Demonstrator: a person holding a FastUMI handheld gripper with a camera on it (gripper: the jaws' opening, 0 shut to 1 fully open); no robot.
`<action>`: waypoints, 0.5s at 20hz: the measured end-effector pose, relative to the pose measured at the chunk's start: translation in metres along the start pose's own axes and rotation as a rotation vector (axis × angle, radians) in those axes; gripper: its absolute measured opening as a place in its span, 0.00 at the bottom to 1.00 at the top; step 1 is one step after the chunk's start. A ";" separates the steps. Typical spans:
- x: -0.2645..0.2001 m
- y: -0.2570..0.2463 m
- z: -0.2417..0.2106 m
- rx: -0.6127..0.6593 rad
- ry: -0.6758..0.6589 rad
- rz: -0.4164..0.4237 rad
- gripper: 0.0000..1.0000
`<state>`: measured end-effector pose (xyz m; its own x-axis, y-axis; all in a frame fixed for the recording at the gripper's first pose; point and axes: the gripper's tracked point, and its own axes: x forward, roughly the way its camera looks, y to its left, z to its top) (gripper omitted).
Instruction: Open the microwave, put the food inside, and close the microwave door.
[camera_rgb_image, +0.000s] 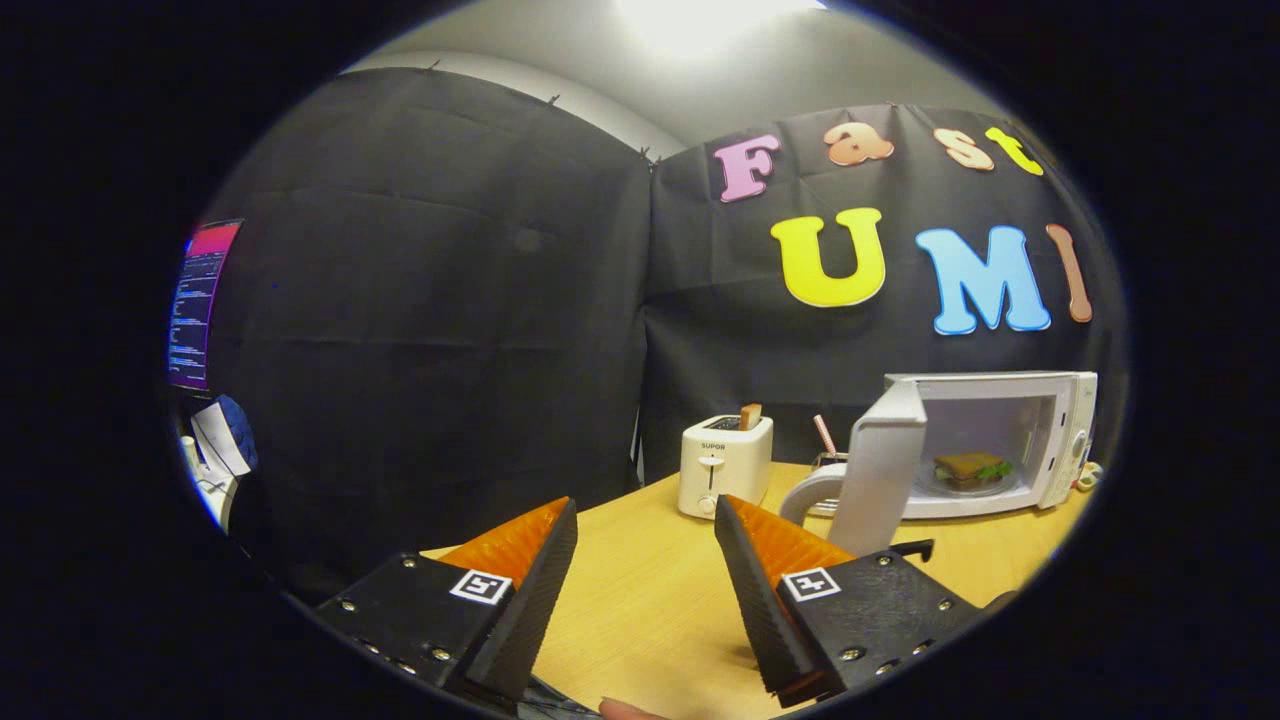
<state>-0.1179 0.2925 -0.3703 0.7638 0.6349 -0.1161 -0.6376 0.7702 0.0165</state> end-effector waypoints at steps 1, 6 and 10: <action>0.003 -0.003 -0.002 0.001 0.003 -0.014 0.83; 0.006 -0.035 -0.009 -0.002 0.003 -0.100 0.57; 0.002 -0.045 -0.008 0.005 0.004 -0.117 0.27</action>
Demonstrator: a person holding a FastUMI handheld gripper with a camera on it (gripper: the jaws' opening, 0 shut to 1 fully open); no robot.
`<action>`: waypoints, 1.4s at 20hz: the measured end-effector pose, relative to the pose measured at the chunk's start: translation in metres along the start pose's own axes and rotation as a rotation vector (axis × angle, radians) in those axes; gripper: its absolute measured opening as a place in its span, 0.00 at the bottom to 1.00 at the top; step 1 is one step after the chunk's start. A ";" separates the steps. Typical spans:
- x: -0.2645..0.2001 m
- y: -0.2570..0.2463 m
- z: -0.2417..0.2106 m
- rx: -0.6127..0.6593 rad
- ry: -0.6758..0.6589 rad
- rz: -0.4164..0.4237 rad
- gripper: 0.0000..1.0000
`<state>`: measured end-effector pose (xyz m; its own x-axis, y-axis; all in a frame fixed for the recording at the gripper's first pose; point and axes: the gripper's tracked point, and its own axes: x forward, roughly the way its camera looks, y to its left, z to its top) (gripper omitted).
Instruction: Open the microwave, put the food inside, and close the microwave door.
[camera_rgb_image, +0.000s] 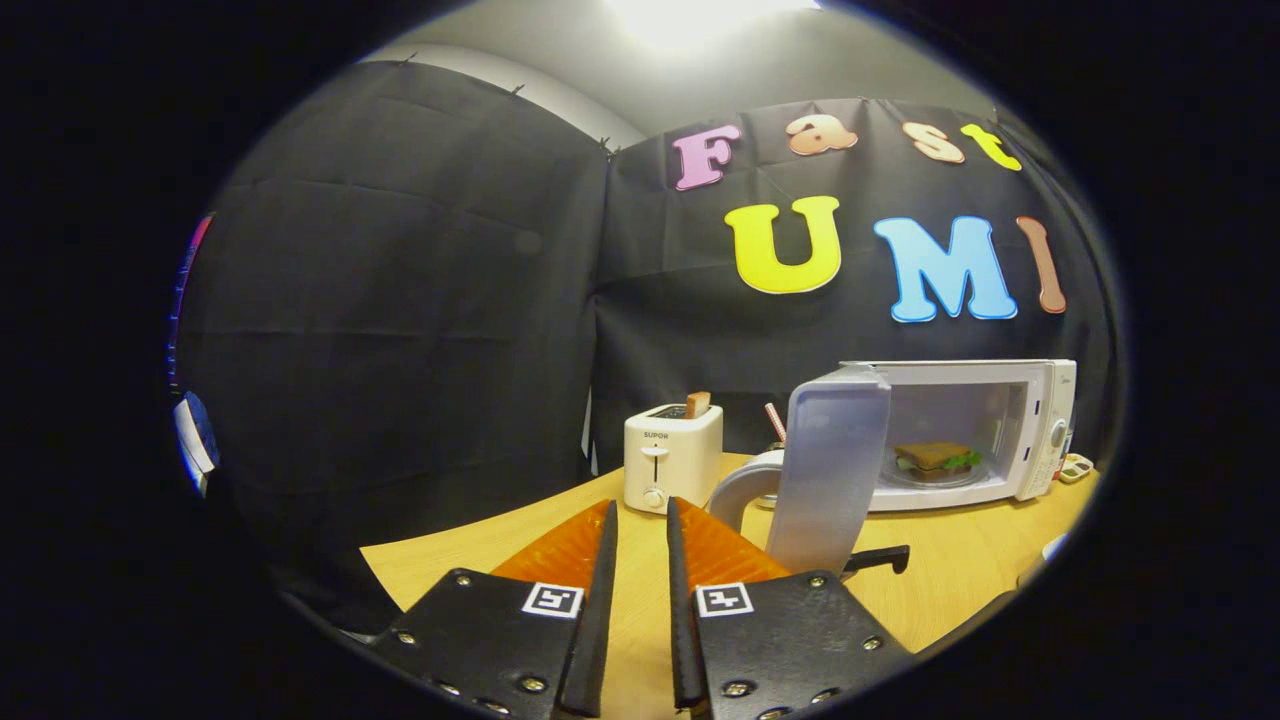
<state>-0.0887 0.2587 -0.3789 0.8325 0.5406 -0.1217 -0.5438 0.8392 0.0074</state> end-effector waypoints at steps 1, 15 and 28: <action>-0.003 -0.004 -0.001 -0.001 -0.002 0.002 0.27; -0.054 -0.124 -0.008 -0.049 -0.002 -0.167 0.27; -0.048 -0.355 -0.002 0.013 0.011 -0.563 0.03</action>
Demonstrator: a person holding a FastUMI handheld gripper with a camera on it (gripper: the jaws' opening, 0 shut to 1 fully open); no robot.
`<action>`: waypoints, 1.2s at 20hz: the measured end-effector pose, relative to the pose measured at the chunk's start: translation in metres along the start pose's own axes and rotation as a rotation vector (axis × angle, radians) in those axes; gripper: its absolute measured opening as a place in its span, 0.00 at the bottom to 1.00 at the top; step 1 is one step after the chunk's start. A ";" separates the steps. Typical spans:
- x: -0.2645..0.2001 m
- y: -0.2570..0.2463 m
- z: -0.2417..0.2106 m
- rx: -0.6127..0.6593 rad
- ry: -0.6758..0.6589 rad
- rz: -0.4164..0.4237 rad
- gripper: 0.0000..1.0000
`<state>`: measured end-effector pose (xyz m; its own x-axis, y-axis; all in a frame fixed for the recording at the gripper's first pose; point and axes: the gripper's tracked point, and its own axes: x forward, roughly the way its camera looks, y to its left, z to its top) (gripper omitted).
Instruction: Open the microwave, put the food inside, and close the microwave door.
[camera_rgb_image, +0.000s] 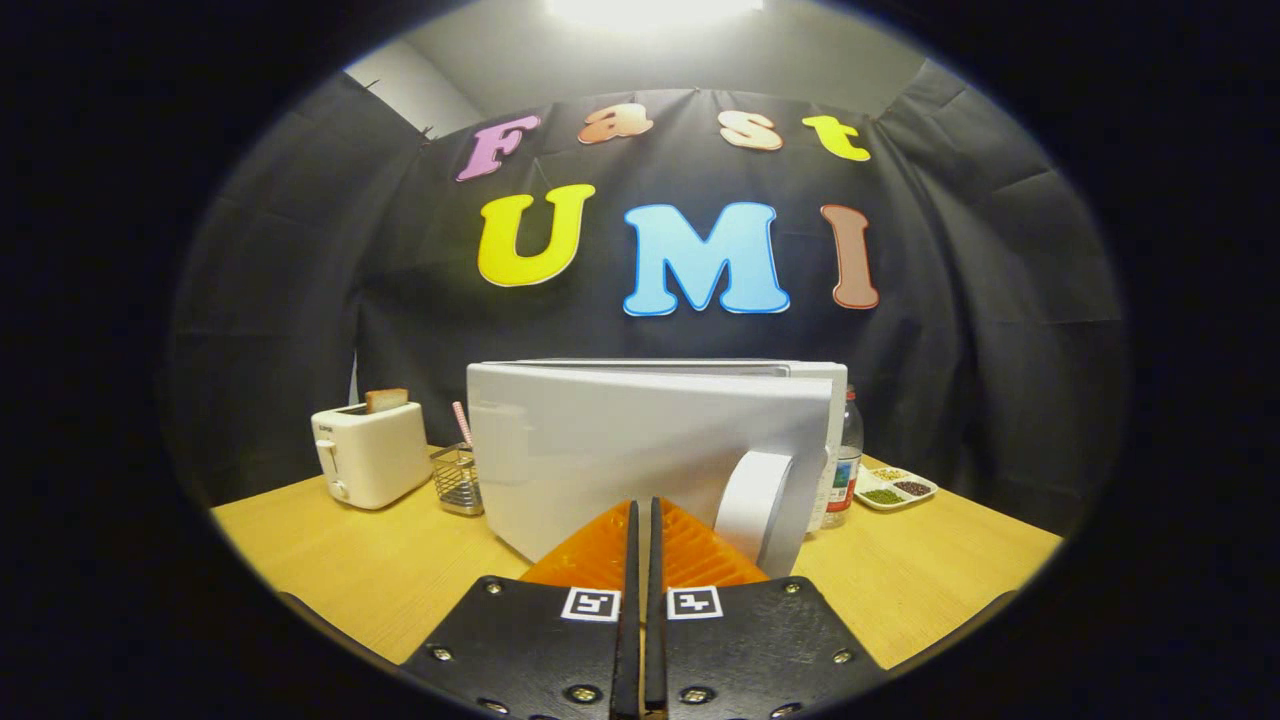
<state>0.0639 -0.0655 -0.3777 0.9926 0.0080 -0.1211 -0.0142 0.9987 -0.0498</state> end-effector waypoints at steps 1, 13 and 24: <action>0.008 -0.009 0.004 -0.002 -0.002 -0.017 0.03; 0.122 -0.057 -0.006 0.028 0.059 -0.105 0.03; 0.158 -0.064 -0.010 0.003 0.096 -0.213 0.03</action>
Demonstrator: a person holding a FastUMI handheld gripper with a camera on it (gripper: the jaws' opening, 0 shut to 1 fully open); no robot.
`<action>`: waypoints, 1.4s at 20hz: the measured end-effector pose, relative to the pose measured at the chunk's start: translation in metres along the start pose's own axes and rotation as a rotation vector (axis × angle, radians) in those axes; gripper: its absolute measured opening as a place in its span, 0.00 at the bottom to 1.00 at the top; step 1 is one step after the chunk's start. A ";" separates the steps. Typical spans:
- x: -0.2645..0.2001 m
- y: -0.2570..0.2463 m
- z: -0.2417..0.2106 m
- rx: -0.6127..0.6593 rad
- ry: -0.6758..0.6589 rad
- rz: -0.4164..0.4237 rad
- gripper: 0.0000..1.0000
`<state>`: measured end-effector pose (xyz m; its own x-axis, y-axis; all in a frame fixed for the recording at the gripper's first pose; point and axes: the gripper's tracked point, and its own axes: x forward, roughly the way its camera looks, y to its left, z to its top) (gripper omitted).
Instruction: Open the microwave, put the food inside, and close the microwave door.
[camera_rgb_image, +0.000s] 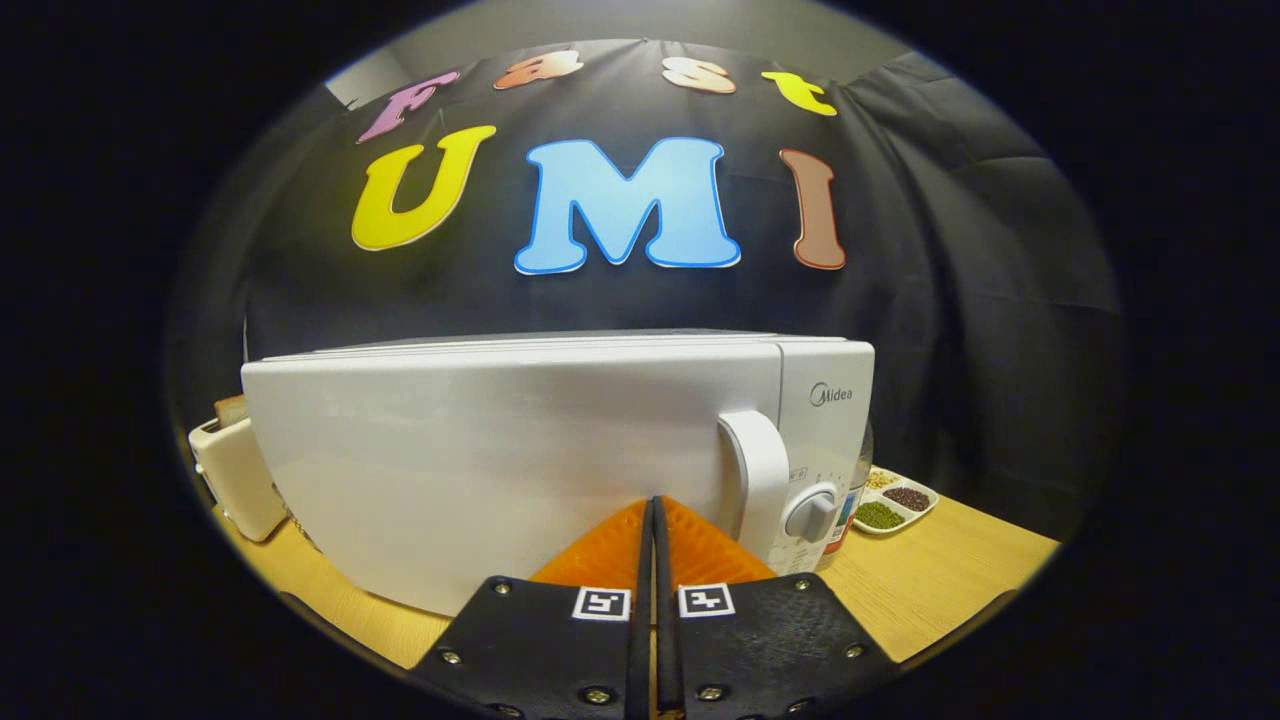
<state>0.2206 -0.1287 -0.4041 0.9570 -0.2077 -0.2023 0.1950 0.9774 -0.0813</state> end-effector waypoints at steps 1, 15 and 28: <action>-0.001 0.001 -0.001 -0.011 0.014 0.001 0.03; -0.215 0.010 0.136 0.046 -0.064 0.146 0.04; -0.338 0.015 0.316 0.026 -0.264 0.183 0.05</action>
<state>-0.0317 -0.0321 -0.0283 0.9987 -0.0141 0.0489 0.0162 0.9990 -0.0416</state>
